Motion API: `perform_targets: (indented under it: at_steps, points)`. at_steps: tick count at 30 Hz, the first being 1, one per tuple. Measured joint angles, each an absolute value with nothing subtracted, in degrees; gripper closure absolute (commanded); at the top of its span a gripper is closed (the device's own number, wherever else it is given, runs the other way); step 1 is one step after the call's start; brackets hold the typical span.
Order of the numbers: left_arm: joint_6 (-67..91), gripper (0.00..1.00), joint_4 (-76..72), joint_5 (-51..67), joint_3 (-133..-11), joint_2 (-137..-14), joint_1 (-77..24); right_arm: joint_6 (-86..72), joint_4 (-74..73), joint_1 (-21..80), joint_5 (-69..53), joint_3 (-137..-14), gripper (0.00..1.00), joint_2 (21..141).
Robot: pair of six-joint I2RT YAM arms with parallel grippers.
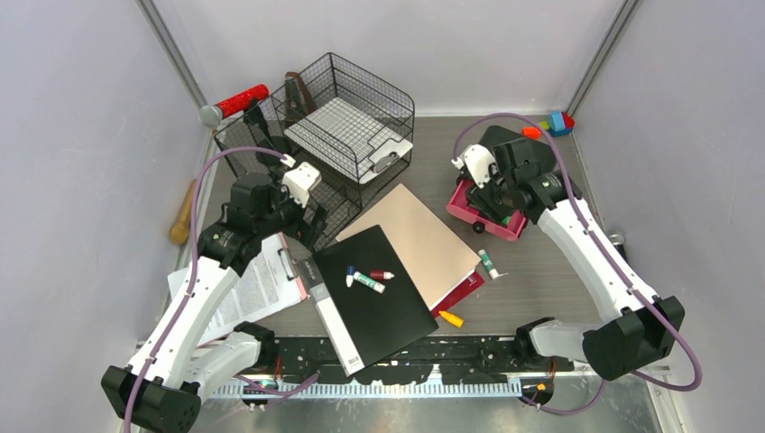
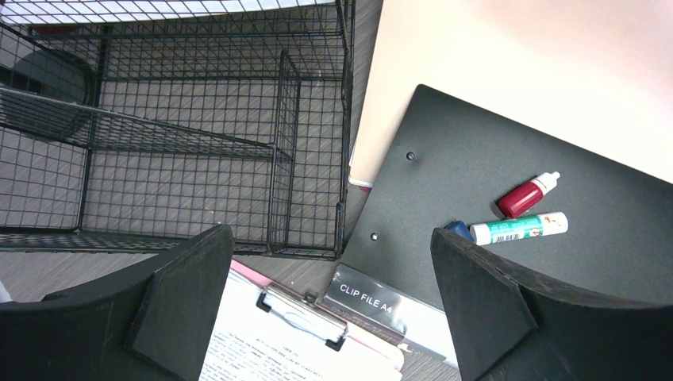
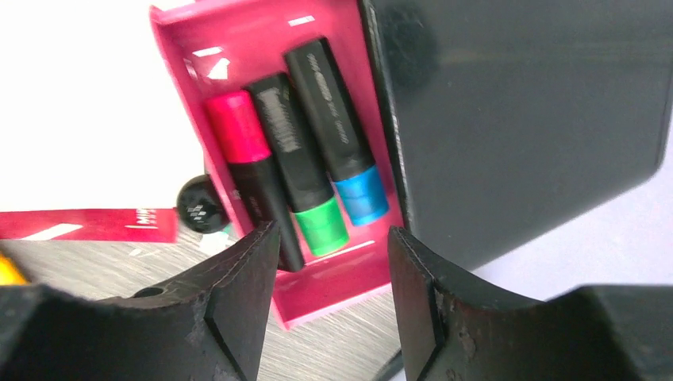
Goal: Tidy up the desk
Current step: Place the stationery in the drawer, then close the drawer in the storage box.
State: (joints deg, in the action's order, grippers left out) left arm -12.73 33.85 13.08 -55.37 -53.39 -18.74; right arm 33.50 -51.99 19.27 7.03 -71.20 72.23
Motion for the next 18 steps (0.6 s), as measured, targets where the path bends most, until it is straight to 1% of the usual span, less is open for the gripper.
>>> perform_targets:
  at_steps: [5,9,15,18]
  points:
    - [-12.73,0.01,33.82,13.08,-55.37,-53.39,-18.74,30.92,-52.84,19.38,-1.91,-72.55,0.41,69.58]
    - [-12.73,0.01,33.80,13.08,-55.37,-53.39,-18.74,29.85,-54.19,22.02,-8.75,-72.58,0.41,66.83]
    - [-12.75,0.01,33.67,13.08,-55.37,-53.39,-18.74,28.84,-54.17,33.28,-9.54,-69.60,0.41,65.54]
    - [-12.75,0.01,33.65,13.08,-55.37,-53.39,-18.74,28.14,-54.26,36.99,-9.04,-67.66,0.41,66.43]
